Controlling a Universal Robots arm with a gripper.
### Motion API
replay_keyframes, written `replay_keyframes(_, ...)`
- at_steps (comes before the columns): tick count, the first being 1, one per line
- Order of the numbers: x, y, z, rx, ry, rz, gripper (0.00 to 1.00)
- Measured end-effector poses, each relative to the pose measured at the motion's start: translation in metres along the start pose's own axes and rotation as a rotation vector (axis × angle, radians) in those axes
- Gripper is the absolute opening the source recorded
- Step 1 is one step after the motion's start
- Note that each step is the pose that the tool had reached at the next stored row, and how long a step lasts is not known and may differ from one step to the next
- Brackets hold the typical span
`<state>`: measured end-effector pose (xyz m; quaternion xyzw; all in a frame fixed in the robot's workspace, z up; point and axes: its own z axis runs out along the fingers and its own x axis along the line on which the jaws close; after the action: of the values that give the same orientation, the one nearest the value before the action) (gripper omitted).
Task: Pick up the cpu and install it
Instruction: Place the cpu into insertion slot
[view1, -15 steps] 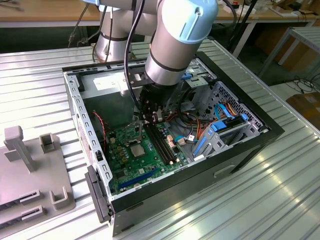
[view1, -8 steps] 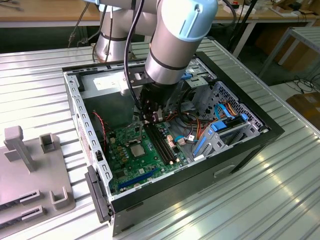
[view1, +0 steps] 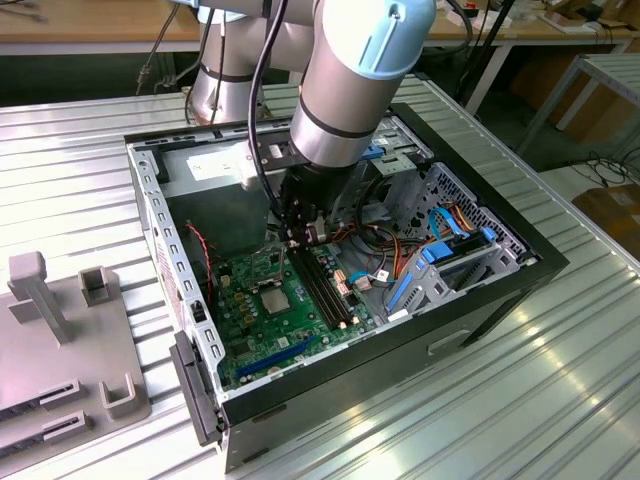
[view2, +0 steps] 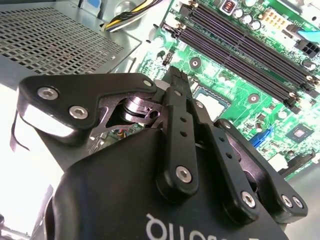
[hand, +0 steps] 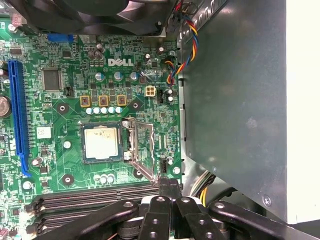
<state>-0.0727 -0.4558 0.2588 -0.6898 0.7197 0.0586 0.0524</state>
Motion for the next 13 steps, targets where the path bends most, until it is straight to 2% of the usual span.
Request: replay_keyframes(13,0.0002,0.0001,-0.0015,0.0,0.0015,0.0,0.11)
